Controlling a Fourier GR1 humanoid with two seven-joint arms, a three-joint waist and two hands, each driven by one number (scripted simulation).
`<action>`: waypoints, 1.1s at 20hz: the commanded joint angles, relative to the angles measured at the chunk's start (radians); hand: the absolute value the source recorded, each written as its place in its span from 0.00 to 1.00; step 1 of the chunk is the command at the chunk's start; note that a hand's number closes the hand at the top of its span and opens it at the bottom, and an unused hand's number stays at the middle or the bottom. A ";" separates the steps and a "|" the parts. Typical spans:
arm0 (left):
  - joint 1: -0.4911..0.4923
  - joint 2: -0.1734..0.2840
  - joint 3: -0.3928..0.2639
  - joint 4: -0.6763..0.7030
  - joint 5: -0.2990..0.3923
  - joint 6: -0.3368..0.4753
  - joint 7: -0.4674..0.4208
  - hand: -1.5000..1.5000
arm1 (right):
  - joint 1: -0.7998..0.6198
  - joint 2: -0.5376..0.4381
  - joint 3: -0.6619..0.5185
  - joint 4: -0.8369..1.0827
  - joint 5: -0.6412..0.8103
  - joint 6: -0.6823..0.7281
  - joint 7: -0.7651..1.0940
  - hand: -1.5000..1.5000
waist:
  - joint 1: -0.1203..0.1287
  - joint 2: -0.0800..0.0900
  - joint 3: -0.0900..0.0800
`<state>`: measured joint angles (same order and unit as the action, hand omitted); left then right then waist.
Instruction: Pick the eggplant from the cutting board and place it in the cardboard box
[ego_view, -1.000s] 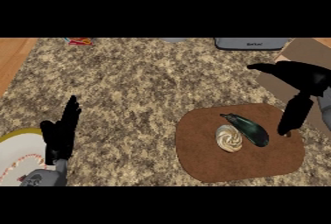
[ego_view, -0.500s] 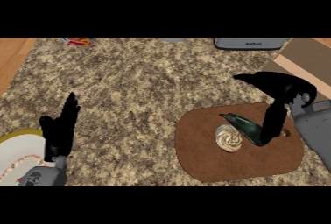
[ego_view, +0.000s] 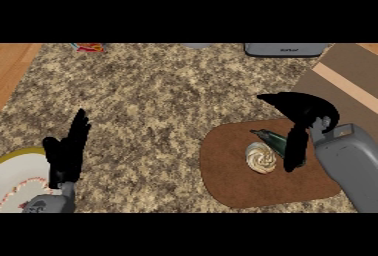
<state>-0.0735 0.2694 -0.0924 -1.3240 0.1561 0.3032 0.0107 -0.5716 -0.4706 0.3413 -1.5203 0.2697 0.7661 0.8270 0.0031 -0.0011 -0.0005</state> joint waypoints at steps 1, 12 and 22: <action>-0.026 -0.054 -0.019 0.010 -0.044 0.034 0.001 0.50 | 0.001 0.013 -0.031 -0.018 0.009 0.076 0.089 0.00 | -0.004 0.000 0.000; -0.090 -0.037 0.061 0.085 -0.049 -0.021 0.000 0.50 | -0.050 0.136 -0.023 0.124 0.171 0.047 0.062 0.00 | 0.000 0.002 0.000; -0.004 -0.082 0.065 0.065 -0.078 -0.044 -0.065 0.50 | -0.014 0.121 -0.035 0.243 0.332 0.044 -0.116 0.00 | 0.003 0.003 0.000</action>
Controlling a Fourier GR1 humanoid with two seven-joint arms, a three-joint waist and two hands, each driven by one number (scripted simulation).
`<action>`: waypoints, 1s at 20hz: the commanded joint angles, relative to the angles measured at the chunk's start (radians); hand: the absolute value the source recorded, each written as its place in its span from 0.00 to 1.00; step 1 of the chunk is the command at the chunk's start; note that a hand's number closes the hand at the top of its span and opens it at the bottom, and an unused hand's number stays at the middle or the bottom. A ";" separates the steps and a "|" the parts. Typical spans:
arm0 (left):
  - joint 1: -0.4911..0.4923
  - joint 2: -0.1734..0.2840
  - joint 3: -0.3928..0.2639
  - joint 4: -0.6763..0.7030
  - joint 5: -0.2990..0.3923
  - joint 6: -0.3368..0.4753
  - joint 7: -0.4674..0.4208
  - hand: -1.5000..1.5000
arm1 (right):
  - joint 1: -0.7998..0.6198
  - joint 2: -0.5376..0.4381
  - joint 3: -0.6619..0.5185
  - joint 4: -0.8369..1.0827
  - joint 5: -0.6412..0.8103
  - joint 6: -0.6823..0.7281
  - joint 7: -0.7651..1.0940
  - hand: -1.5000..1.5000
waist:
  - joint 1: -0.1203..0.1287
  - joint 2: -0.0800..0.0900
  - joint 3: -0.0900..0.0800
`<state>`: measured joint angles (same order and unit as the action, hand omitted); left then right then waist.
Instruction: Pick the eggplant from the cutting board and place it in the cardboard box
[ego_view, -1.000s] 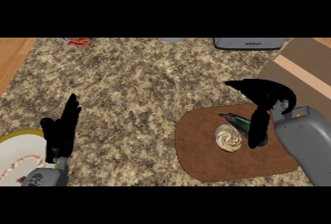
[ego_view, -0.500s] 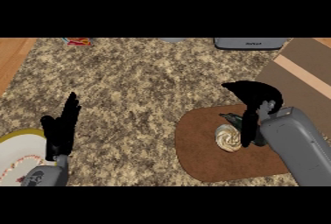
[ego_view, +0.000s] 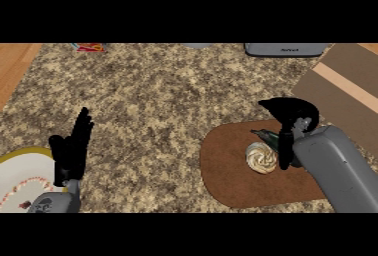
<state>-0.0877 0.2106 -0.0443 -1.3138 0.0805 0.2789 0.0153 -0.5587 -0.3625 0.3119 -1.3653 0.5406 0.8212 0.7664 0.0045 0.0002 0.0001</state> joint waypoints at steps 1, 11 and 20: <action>-0.039 0.020 0.047 0.031 0.003 -0.031 0.024 0.50 | -0.012 0.030 -0.003 0.088 0.082 -0.024 -0.055 0.00 | 0.001 0.001 0.000; 0.009 -0.068 -0.004 -0.040 -0.084 0.025 0.023 0.50 | 0.030 0.039 -0.029 0.128 0.194 -0.052 -0.166 0.00 | 0.002 0.000 0.000; -0.054 -0.015 0.100 0.020 -0.042 -0.069 0.032 0.50 | 0.104 0.072 -0.047 0.158 0.291 -0.106 -0.262 0.00 | -0.003 0.000 0.000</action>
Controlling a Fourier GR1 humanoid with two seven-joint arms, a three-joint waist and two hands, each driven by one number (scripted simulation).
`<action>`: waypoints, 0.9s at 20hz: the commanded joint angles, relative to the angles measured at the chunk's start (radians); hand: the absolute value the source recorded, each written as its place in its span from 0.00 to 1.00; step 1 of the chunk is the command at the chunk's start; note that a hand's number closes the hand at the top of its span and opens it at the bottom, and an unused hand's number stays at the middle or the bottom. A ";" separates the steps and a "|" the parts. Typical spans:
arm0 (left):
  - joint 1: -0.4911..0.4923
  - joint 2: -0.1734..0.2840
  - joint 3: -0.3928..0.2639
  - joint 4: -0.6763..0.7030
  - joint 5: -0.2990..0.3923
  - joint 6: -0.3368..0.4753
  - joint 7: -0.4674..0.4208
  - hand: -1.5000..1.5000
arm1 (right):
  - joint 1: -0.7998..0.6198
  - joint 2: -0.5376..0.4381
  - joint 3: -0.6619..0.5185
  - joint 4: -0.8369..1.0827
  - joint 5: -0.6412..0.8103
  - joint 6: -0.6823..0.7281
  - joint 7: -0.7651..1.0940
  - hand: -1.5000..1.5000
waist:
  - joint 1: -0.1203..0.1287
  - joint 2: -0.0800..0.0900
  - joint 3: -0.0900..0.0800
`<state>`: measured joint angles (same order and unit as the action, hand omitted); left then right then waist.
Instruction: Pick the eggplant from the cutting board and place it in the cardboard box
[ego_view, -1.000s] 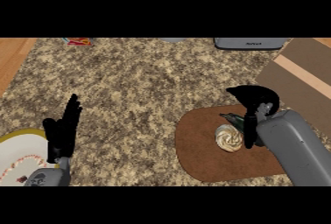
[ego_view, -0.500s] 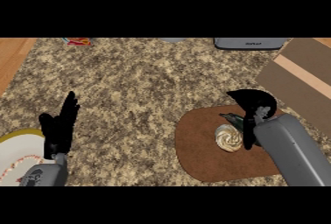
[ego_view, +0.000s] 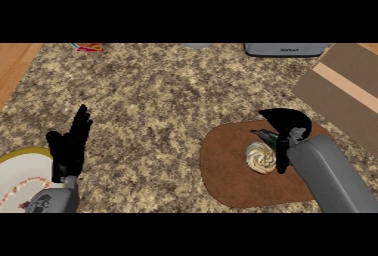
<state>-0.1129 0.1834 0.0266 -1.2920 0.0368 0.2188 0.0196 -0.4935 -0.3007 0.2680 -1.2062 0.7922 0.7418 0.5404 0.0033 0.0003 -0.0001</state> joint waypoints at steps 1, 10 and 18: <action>0.073 -0.027 -0.032 -0.107 -0.018 -0.004 0.050 0.50 | 0.018 0.015 -0.017 -0.014 0.037 0.014 -0.013 0.00 | 0.001 -0.001 0.000; -0.011 0.002 0.039 0.011 -0.016 -0.023 0.006 0.50 | -0.010 -0.007 0.005 0.033 0.104 -0.120 -0.237 1.00 | -0.001 0.001 0.000; 0.014 -0.012 0.044 -0.022 -0.013 -0.026 0.019 0.50 | 0.084 0.134 -0.055 -0.063 0.173 -0.293 -0.022 1.00 | -0.020 -0.006 -0.001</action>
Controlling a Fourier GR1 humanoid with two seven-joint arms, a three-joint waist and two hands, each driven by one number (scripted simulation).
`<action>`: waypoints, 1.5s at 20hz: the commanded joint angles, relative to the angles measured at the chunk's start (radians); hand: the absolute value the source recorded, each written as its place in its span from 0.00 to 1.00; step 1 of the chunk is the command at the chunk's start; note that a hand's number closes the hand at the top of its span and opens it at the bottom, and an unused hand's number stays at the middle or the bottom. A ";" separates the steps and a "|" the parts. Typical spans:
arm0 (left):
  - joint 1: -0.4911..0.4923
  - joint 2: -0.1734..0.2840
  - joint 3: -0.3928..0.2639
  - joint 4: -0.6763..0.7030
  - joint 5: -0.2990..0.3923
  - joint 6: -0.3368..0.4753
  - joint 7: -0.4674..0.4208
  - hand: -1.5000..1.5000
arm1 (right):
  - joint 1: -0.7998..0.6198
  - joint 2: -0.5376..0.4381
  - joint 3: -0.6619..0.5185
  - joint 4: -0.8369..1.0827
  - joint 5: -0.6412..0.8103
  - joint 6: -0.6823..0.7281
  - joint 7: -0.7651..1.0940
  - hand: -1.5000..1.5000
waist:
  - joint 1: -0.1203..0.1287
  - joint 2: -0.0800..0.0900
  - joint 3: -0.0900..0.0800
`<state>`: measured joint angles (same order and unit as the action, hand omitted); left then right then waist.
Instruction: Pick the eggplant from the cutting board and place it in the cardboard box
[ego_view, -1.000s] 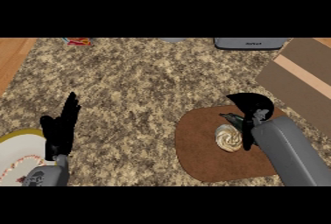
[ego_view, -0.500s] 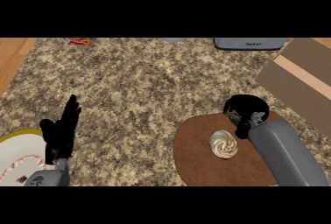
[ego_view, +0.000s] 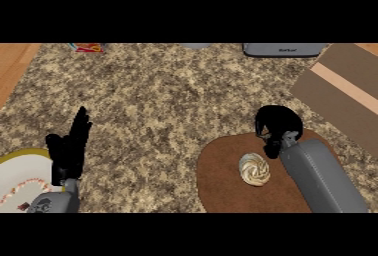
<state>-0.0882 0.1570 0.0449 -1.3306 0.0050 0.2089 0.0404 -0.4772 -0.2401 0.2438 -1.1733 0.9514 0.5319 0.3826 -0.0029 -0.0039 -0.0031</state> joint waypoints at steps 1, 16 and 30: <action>0.037 -0.010 0.000 0.008 -0.007 0.006 -0.040 0.50 | 0.096 0.097 -0.054 -0.085 0.032 -0.168 0.179 1.00 | -0.014 -0.002 0.003; 0.051 -0.041 -0.031 -0.028 -0.035 0.012 -0.015 0.50 | 0.288 0.116 0.048 -0.772 0.173 -0.129 0.435 1.00 | -0.004 -0.002 0.003; 0.073 -0.016 0.016 -0.012 -0.009 -0.023 -0.061 0.50 | 0.000 0.023 -0.250 -1.092 0.109 0.228 0.581 1.00 | 0.005 0.000 0.002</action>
<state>-0.0752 0.1510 0.0651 -1.3201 -0.0015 0.1881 0.0161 -0.3952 -0.1829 0.0577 -2.2260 1.0713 0.6216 0.8659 -0.0034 -0.0033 -0.0006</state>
